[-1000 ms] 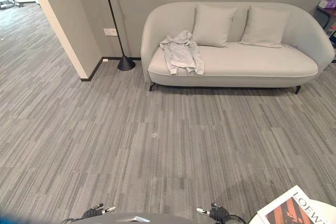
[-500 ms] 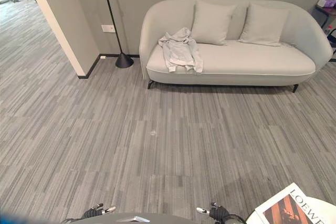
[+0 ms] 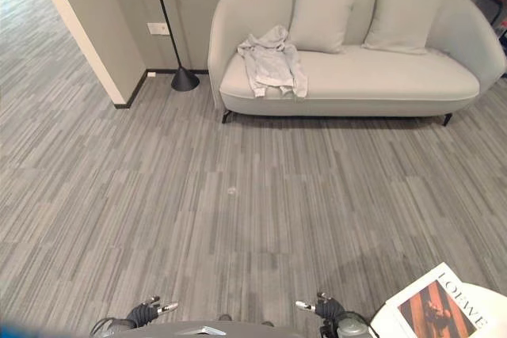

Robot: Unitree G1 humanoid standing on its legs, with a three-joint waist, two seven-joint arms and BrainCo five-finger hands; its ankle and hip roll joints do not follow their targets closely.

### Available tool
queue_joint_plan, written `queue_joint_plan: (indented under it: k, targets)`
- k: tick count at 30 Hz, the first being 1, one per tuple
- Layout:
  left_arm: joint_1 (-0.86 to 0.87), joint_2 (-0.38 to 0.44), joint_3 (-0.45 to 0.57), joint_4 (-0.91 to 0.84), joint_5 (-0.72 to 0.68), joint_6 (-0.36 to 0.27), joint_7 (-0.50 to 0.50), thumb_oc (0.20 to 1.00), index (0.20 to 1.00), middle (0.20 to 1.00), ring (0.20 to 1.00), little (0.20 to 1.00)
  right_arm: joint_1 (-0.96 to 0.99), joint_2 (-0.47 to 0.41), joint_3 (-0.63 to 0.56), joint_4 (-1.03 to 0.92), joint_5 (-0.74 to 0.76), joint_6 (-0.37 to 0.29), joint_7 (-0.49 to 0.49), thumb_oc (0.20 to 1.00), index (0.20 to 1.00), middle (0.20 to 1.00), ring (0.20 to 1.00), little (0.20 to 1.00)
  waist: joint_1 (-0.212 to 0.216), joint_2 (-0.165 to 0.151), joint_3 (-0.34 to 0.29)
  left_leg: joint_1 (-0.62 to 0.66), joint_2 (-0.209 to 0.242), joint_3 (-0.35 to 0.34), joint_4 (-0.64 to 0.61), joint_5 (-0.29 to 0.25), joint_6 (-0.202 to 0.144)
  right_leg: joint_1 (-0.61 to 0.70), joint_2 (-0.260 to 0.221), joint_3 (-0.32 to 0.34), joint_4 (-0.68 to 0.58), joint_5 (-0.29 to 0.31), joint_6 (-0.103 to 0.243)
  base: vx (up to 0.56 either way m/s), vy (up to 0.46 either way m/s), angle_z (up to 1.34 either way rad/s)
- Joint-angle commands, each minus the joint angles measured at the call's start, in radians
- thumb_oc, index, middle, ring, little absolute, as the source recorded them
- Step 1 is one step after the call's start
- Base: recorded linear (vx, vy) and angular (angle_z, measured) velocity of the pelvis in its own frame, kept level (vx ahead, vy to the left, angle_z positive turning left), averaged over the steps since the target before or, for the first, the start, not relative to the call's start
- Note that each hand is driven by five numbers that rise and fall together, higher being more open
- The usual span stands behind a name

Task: Hang the clothes on the sofa on the clothes rack.

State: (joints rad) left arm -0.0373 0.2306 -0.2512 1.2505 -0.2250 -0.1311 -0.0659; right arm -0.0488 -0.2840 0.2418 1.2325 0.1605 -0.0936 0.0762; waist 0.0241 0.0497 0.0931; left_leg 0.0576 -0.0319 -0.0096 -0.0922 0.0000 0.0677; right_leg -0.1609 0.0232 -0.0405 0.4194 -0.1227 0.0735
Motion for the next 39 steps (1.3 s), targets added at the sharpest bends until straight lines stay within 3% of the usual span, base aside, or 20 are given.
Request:
queue_joint_plan:
  k: [1, 2, 5, 8, 9, 12, 14, 16, 17, 19, 20, 22, 25, 26, 27, 30, 32, 33, 36, 39]
  targets:
    - [-0.017, 0.029, 0.026, -0.021, -0.040, -0.037, -0.008, 1.000, 1.000, 1.000, 1.000, 1.000, 0.000, -0.006, -0.002, -0.001, 0.059, -0.012, 0.007, 1.000, 1.000, 1.000, 1.000, 1.000, -0.002, -0.065, 0.012, 0.035, -0.018, -0.121, 0.075, -0.102, 0.003, -0.064, -0.175, 0.085, 0.025, 0.259, 0.088, 0.23, 0.071, 0.31]
    - [-0.031, 0.026, 0.013, -0.044, -0.052, -0.046, -0.005, 1.000, 1.000, 1.000, 1.000, 1.000, -0.002, -0.009, -0.005, 0.002, 0.072, -0.014, 0.003, 1.000, 1.000, 1.000, 1.000, 1.000, -0.011, -0.061, 0.011, 0.056, -0.016, -0.133, 0.069, -0.122, -0.001, -0.098, -0.166, 0.067, -0.024, 0.214, 0.069, 0.22, 0.041, 0.37]
    - [-0.040, 0.028, 0.001, -0.078, -0.067, -0.050, -0.001, 1.000, 1.000, 1.000, 1.000, 1.000, -0.010, -0.016, -0.003, -0.001, 0.082, -0.017, 0.000, 1.000, 1.000, 1.000, 1.000, 1.000, -0.029, -0.060, 0.021, 0.108, -0.005, -0.155, 0.039, -0.150, -0.010, -0.112, -0.139, 0.044, -0.166, 0.210, 0.071, 0.34, -0.060, 0.10]
    - [-0.046, 0.029, -0.002, -0.101, -0.079, -0.053, 0.001, 1.000, 1.000, 1.000, 1.000, 1.000, -0.018, -0.015, 0.007, -0.007, 0.083, -0.019, -0.009, 1.000, 1.000, 1.000, 1.000, 1.000, -0.063, -0.064, 0.028, 0.202, 0.028, -0.181, 0.008, -0.208, -0.029, -0.160, -0.101, -0.024, -0.432, 0.279, 0.099, 0.46, -0.132, 0.04]
    - [-0.047, 0.026, -0.003, -0.102, -0.070, -0.052, -0.001, 1.000, 1.000, 1.000, 1.000, 1.000, -0.017, -0.011, 0.006, -0.007, 0.073, -0.014, -0.008, 1.000, 1.000, 1.000, 1.000, 1.000, -0.080, -0.063, 0.023, 0.242, 0.048, -0.185, 0.005, -0.236, -0.044, -0.200, -0.089, -0.090, -0.506, 0.298, 0.116, 0.76, -0.254, 0.00]
    - [-0.031, 0.017, -0.006, -0.102, -0.062, -0.051, -0.005, 1.000, 1.000, 1.000, 1.000, 1.000, 0.003, -0.017, 0.003, -0.005, 0.069, -0.013, -0.006, 1.000, 1.000, 1.000, 1.000, 1.000, -0.097, -0.053, -0.011, 0.282, 0.108, -0.202, 0.009, -0.238, -0.073, -0.184, -0.079, -0.126, -0.507, 0.334, 0.094, 0.69, -0.293, 0.62]
    - [-0.022, 0.011, -0.008, -0.105, -0.060, -0.046, -0.005, 1.000, 1.000, 1.000, 1.000, 1.000, 0.012, -0.025, -0.003, 0.004, 0.073, -0.018, -0.006, 1.000, 1.000, 1.000, 1.000, 1.000, -0.104, -0.030, -0.032, 0.251, 0.159, -0.212, 0.091, -0.152, -0.113, -0.150, -0.045, -0.102, -0.507, 0.338, 0.071, 0.50, -0.256, 0.49]
    - [-0.012, 0.016, -0.012, -0.088, -0.058, -0.043, -0.007, 1.000, 1.000, 1.000, 1.000, 1.000, 0.027, -0.029, -0.016, 0.000, 0.099, -0.029, -0.004, 1.000, 1.000, 1.000, 1.000, 1.000, -0.111, -0.005, -0.053, 0.212, 0.209, -0.234, 0.196, 0.025, -0.162, -0.105, -0.004, -0.070, -0.501, 0.305, 0.033, 0.54, -0.248, 0.32]
    - [-0.012, 0.017, -0.012, -0.088, -0.058, -0.043, -0.007, 1.000, 1.000, 1.000, 1.000, 1.000, 0.027, -0.028, -0.016, 0.000, 0.099, -0.029, -0.004, 1.000, 1.000, 1.000, 1.000, 1.000, -0.115, -0.009, -0.055, 0.208, 0.204, -0.238, 0.194, 0.029, -0.162, -0.107, -0.010, -0.072, -0.502, 0.306, 0.033, 0.31, -0.117, 0.08]
    - [-0.002, 0.025, -0.008, -0.081, -0.059, -0.041, -0.007, 1.000, 1.000, 1.000, 1.000, 1.000, 0.034, -0.032, -0.022, -0.011, 0.118, -0.037, -0.004, 1.000, 1.000, 1.000, 1.000, 1.000, -0.114, -0.006, -0.053, 0.172, 0.211, -0.230, 0.303, 0.144, -0.190, -0.057, 0.005, -0.067, -0.501, 0.270, 0.004, 0.43, -0.208, -0.02]
    - [0.001, 0.031, 0.008, -0.068, -0.067, -0.042, -0.004, 1.000, 1.000, 1.000, 1.000, 1.000, 0.028, -0.037, -0.013, -0.022, 0.122, -0.040, -0.005, 1.000, 1.000, 1.000, 1.000, 1.000, -0.105, -0.024, -0.037, 0.100, 0.207, -0.199, 0.439, 0.228, -0.188, 0.000, 0.007, -0.059, -0.506, 0.239, -0.020, 0.44, -0.234, 0.11]
    - [0.003, 0.035, 0.018, -0.057, -0.068, -0.040, -0.001, 1.000, 1.000, 1.000, 1.000, 1.000, 0.021, -0.044, -0.009, -0.020, 0.118, -0.039, -0.007, 1.000, 1.000, 1.000, 1.000, 1.000, -0.100, -0.035, -0.029, 0.074, 0.211, -0.169, 0.488, 0.229, -0.168, 0.025, 0.007, -0.054, -0.507, 0.222, -0.032, 0.32, -0.199, 0.13]
    - [0.014, 0.032, 0.031, -0.046, -0.076, -0.043, -0.004, 1.000, 1.000, 1.000, 1.000, 1.000, -0.004, -0.054, 0.003, -0.024, 0.116, -0.036, -0.010, 1.000, 1.000, 1.000, 1.000, 1.000, -0.054, -0.082, 0.002, -0.067, 0.178, -0.107, 0.577, 0.145, -0.109, 0.102, -0.014, -0.021, -0.507, 0.185, -0.041, 0.30, -0.164, -0.26]
    - [0.014, 0.032, 0.031, -0.046, -0.076, -0.043, -0.004, 1.000, 1.000, 1.000, 1.000, 1.000, -0.004, -0.054, 0.003, -0.024, 0.116, -0.035, -0.010, 1.000, 1.000, 1.000, 1.000, 1.000, -0.050, -0.077, 0.006, -0.066, 0.183, -0.103, 0.586, 0.136, -0.108, 0.106, -0.009, -0.018, -0.507, 0.184, -0.040, 0.39, -0.048, -0.37]
    - [0.028, 0.024, 0.042, -0.029, -0.080, -0.043, -0.005, 1.000, 1.000, 1.000, 1.000, 1.000, -0.013, -0.058, 0.009, -0.029, 0.110, -0.037, -0.008, 1.000, 1.000, 1.000, 1.000, 1.000, -0.009, -0.090, 0.020, -0.147, 0.138, -0.087, 0.543, 0.079, -0.096, 0.156, -0.019, 0.003, -0.507, 0.158, -0.037, 0.38, 0.015, -0.51]
    - [0.039, 0.016, 0.051, 0.002, -0.083, -0.044, -0.006, 1.000, 1.000, 1.000, 1.000, 1.000, -0.017, -0.063, 0.013, -0.035, 0.105, -0.040, -0.006, 1.000, 1.000, 1.000, 1.000, 1.000, 0.030, -0.093, 0.034, -0.237, 0.090, -0.073, 0.369, 0.041, -0.108, 0.227, -0.020, 0.019, -0.507, 0.102, -0.032, 0.43, 0.030, -0.46]
    - [0.043, 0.013, 0.051, 0.008, -0.082, -0.045, -0.007, 1.000, 1.000, 1.000, 1.000, 1.000, -0.015, -0.061, 0.015, -0.034, 0.104, -0.043, -0.007, 1.000, 1.000, 1.000, 1.000, 1.000, 0.045, -0.083, 0.035, -0.262, 0.069, -0.074, 0.269, 0.065, -0.114, 0.256, -0.007, 0.024, -0.507, 0.079, -0.032, 0.47, 0.059, -0.40]
    - [0.052, 0.012, 0.055, 0.015, -0.081, -0.047, -0.009, 1.000, 1.000, 1.000, 1.000, 1.000, -0.011, -0.054, 0.020, -0.030, 0.097, -0.047, -0.009, 1.000, 1.000, 1.000, 1.000, 1.000, 0.087, -0.050, 0.038, -0.342, 0.024, -0.080, 0.040, 0.175, -0.134, 0.335, 0.037, 0.057, -0.507, 0.026, -0.041, 0.64, 0.086, -0.32]
    - [0.058, 0.015, 0.068, 0.027, -0.078, -0.044, -0.010, 1.000, 1.000, 1.000, 1.000, 1.000, 0.001, -0.041, 0.015, -0.021, 0.087, -0.041, -0.008, 1.000, 1.000, 1.000, 1.000, 1.000, 0.110, -0.049, 0.032, -0.405, 0.007, -0.006, 0.005, 0.204, -0.146, 0.409, 0.039, 0.101, -0.507, -0.015, -0.044, 0.59, 0.139, -0.32]
    - [0.078, 0.018, 0.090, 0.043, -0.068, -0.044, -0.011, 1.000, 1.000, 1.000, 1.000, 1.000, 0.019, -0.022, 0.020, -0.006, 0.060, -0.032, 0.004, 1.000, 1.000, 1.000, 1.000, 1.000, 0.135, -0.050, -0.009, -0.357, 0.015, -0.043, 0.005, 0.251, -0.136, 0.449, 0.017, 0.132, -0.507, -0.037, -0.030, 0.52, 0.229, -0.92]
